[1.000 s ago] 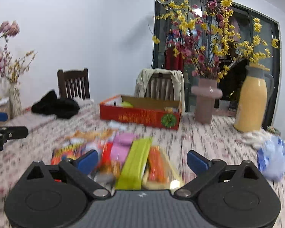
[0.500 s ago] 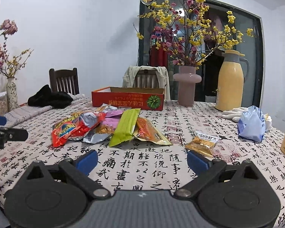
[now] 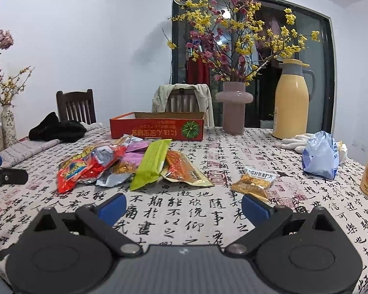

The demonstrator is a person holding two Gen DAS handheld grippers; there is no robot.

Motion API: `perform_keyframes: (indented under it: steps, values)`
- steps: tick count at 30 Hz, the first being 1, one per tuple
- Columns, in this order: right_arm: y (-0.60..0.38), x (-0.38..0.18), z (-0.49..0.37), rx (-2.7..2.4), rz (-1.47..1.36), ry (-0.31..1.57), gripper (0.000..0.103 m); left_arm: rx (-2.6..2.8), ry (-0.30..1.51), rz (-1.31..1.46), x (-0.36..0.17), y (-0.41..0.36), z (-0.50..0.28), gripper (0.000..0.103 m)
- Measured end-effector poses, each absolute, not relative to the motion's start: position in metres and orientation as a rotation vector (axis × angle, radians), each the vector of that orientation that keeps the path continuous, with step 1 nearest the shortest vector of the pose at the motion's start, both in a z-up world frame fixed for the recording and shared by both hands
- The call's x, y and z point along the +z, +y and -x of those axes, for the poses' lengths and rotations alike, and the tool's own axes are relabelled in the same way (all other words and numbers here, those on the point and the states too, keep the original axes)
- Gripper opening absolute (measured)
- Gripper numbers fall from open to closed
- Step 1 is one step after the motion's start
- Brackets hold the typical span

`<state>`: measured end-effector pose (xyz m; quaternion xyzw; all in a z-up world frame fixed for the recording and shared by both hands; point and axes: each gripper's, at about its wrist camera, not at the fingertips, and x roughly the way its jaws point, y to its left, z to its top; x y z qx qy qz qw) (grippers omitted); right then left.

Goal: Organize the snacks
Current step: 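Move both tools back over the scattered snacks, then grasp a cookie packet with the left tool while the right tool grasps an oat-crisp packet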

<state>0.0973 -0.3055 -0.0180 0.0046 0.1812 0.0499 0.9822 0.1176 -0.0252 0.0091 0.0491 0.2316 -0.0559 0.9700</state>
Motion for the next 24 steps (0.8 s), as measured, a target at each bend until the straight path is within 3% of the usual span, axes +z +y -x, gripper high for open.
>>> perform_keyframes:
  steps: [16,20,24]
  values:
    - [-0.358,-0.016,-0.177,0.049,-0.120,0.506,0.094,-0.105,0.545,-0.051,0.010,-0.020,-0.215,0.103]
    - [-0.371,-0.017,-0.210,-0.002,-0.095,0.556,0.092,-0.100,0.555,-0.064,0.018,-0.019,-0.264,0.100]
    - [-0.385,-0.021,-0.242,-0.004,-0.141,0.608,0.088,-0.129,0.581,-0.103,0.017,-0.028,-0.310,0.090]
